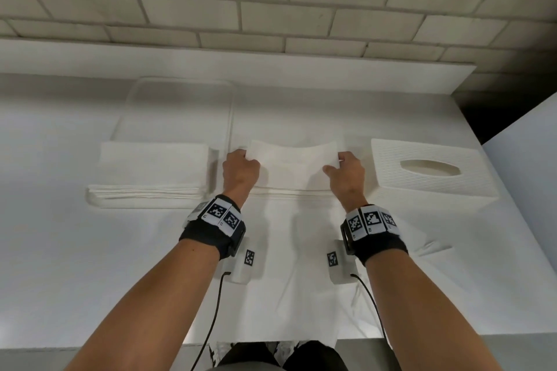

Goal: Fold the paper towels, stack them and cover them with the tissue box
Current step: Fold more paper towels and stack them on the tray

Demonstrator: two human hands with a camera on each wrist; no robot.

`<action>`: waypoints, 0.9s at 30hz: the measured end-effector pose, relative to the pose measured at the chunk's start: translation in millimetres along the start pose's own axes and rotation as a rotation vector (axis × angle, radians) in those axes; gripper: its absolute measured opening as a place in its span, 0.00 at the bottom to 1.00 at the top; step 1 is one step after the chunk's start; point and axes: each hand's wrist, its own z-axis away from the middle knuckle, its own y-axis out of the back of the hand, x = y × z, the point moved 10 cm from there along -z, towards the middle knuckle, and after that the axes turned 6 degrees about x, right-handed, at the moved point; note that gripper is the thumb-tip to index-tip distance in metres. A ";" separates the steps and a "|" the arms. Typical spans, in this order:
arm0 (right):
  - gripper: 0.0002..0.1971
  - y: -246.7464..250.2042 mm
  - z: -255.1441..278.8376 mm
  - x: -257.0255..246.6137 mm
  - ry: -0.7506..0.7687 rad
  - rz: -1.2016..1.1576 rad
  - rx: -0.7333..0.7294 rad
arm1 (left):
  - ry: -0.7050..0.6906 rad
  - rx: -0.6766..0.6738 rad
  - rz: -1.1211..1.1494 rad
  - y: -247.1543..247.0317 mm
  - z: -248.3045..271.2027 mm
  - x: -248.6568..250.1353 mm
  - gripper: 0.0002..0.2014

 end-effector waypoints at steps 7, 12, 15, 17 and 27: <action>0.19 -15.0 -3.7 9.4 0.046 0.079 0.019 | -0.124 0.029 -0.221 -3.9 -0.9 2.8 0.11; 0.25 -0.3 8.9 -1.2 0.123 0.101 0.068 | -0.212 0.085 -0.305 5.2 10.7 20.0 0.28; 0.19 25.5 25.0 -11.0 0.214 0.084 0.051 | -0.267 0.149 -0.121 26.0 20.4 42.9 0.25; 0.13 41.7 38.1 -2.7 0.212 0.108 0.018 | -0.235 0.121 0.089 35.6 29.1 48.9 0.15; 0.26 9.6 104.2 32.1 0.269 0.351 -0.407 | -0.079 -0.277 0.257 11.2 79.5 20.9 0.11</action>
